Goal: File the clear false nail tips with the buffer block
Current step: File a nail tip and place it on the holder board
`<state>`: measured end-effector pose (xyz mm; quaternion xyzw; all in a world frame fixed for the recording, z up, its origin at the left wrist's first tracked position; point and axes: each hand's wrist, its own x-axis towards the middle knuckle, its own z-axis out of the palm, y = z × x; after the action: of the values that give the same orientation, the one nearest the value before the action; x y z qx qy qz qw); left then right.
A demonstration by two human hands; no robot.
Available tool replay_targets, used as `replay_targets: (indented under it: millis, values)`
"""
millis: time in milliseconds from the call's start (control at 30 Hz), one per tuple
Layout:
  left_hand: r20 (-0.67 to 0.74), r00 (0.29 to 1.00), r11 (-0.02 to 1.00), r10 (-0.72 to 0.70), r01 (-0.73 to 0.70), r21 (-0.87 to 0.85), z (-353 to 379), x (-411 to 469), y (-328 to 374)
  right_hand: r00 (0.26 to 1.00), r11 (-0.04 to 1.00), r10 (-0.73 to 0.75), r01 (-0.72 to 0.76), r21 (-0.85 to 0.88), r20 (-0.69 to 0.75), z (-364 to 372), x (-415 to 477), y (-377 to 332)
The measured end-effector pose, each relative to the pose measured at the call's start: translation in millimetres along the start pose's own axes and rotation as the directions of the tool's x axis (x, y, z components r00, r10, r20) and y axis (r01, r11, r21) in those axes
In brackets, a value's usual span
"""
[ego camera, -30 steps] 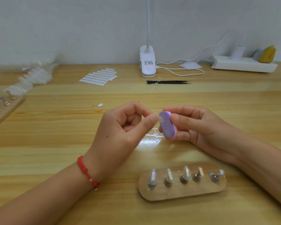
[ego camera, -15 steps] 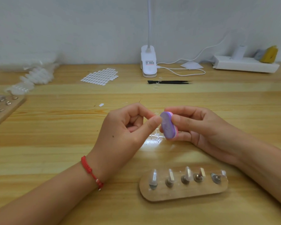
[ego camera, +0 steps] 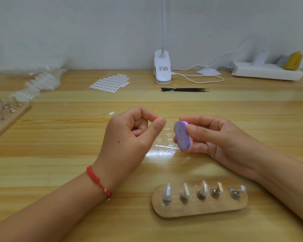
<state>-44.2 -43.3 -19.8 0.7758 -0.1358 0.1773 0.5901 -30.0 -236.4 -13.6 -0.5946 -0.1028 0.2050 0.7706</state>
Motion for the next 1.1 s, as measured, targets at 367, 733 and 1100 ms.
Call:
replay_targets:
  millis: [367, 733, 1100]
  values:
    - [0.003, 1.0, 0.999, 0.026, -0.026, 0.037, 4.4, -1.3, 2.4, 1.0, 1.0, 0.011, -0.011, -0.023, 0.027, -0.9, 0.9, -0.9]
    - [-0.019, 0.999, 1.0, -0.025, 0.025, -0.009, 4.3, 0.4, 1.6, 0.999, 1.0, 0.011, -0.01, -0.021, 0.033, -1.2, 0.6, -0.3]
    - [-0.023, 1.0, 1.0, -0.021, 0.022, 0.019, 4.0, -0.6, 1.9, 0.999, 1.0, 0.004, -0.003, -0.02, 0.034, -1.3, 1.2, -0.4]
